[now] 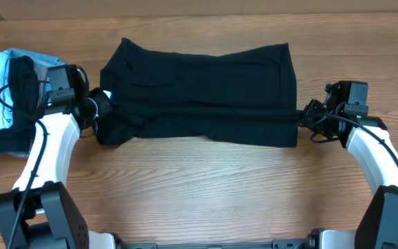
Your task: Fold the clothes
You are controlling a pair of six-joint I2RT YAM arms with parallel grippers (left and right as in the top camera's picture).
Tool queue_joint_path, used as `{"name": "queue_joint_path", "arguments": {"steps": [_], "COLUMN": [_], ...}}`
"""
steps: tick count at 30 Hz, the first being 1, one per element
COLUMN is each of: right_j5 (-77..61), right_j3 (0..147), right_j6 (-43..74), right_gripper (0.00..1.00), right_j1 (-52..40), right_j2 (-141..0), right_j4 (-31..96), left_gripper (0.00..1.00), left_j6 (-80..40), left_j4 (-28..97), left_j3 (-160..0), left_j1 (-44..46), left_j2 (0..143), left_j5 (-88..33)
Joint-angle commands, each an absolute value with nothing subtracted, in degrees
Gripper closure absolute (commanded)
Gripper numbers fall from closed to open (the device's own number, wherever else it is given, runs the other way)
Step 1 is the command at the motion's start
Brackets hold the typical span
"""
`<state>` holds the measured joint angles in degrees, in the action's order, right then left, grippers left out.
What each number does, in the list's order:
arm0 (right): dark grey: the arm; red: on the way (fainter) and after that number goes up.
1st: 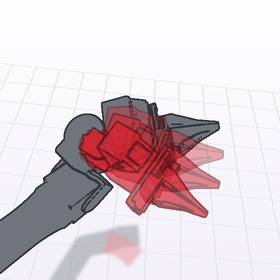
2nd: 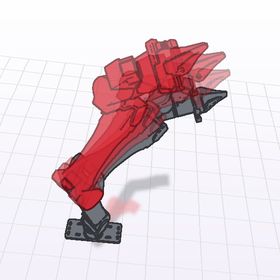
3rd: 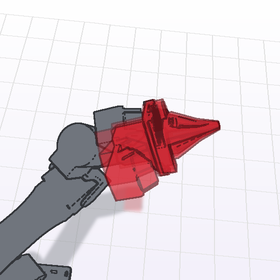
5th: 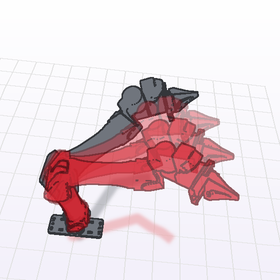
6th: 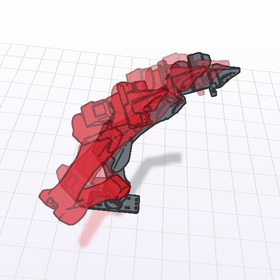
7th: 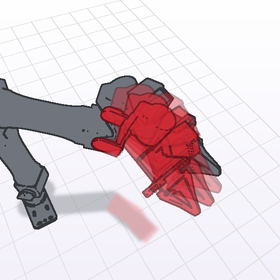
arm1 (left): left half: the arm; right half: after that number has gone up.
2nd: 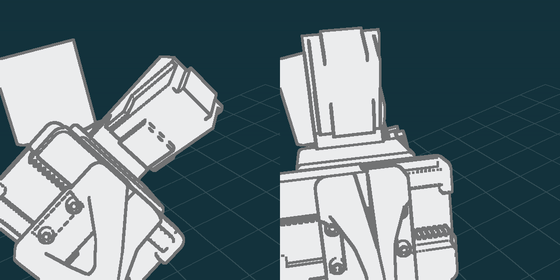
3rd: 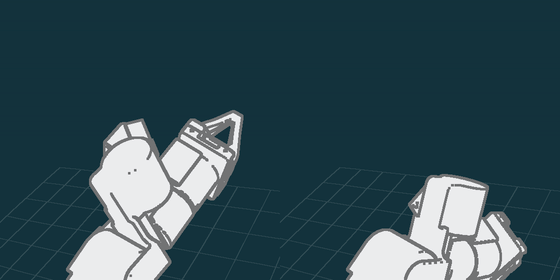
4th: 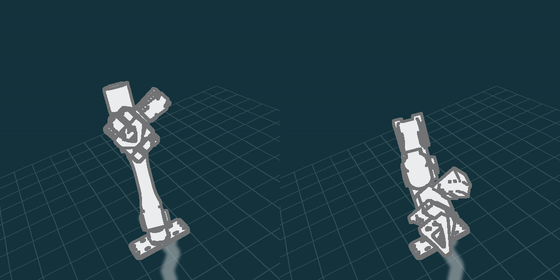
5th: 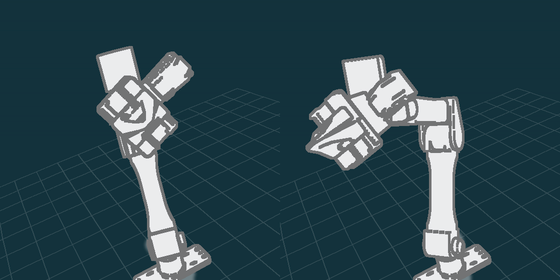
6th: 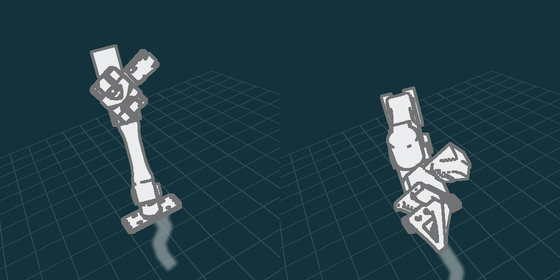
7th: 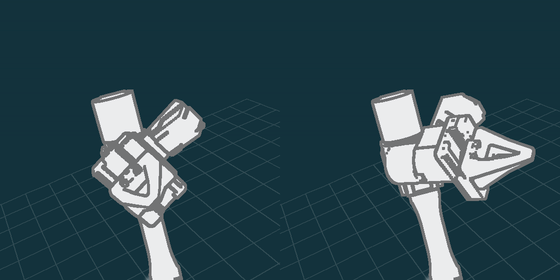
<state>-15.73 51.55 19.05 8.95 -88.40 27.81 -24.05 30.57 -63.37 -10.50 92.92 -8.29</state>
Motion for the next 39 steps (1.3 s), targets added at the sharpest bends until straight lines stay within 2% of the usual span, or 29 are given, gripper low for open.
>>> {"name": "queue_joint_path", "arguments": {"steps": [1, 6, 18, 20, 21, 23, 24, 27, 33, 36, 39], "right_j5": [-13.45, -13.06, -12.88, -12.86, -12.86, -12.84, -12.82, -12.84, -12.86, -12.86, -12.86], "right_j3": [52.88, 52.86, 52.84, 52.84, 52.84, 52.84, 52.84, 52.84, 52.84, 52.84, 52.84], "right_j6": [18.61, 18.61, 15.9, 14.72, 14.72, 14.74, 14.72, 14.74, 14.72, 14.72, 14.72], "right_gripper": [0.96, 0.96, 0.96, 0.87, 0.69, 0.39, 0.39, 0.39, 0.41, 0.42, 0.42], "right_j1": [8.95, 8.95, 8.49, 7.4, 6.74, 6.11, 6.11, 6.11, 6.11, 6.11, 6.11], "right_j2": [-88.68, -89.45, -90.15, -90.15, -90.15, -90.15, -90.15, -90.15, -90.15, -90.15, -90.15], "right_j4": [27.27, 27.27, 26.15, 25.91, 25.67, 25.28, 25.3, 25.8, 28.21, 31.2, 33.82], "left_gripper": [0.96, 0.91, 0.93, 0.92, 0.87, 0.64, 0.53, 0.46, 0.46, 0.54, 0.51], "left_j6": [-23.66, -22.7, -22.98, -22.98, -22.98, -23.0, -23.18, -23.18, -23.11, -23.14, -22.87], "left_j4": [23.86, 21.67, 23.55, 23.62, 23.64, 23.64, 23.64, 23.7, 21.5, 16.38, 14.06], "left_j3": [-64.4, -64.4, -64.4, -64.4, -64.4, -64.4, -64.4, -64.4, -64.4, -64.4, -64.4], "left_j1": [-10.44, -8.47, -7.68, -7.68, -7.68, -7.68, -7.68, -7.68, -7.68, -7.68, -7.66], "left_j2": [94.21, 96.49, 97.51, 97.51, 97.51, 97.51, 97.51, 97.51, 97.51, 97.51, 97.51], "left_j5": [-7.07, -7.07, -3.75, -3.81, -3.81, -3.86, -3.88, -4.58, -8.62, -8.64, -8.62]}}
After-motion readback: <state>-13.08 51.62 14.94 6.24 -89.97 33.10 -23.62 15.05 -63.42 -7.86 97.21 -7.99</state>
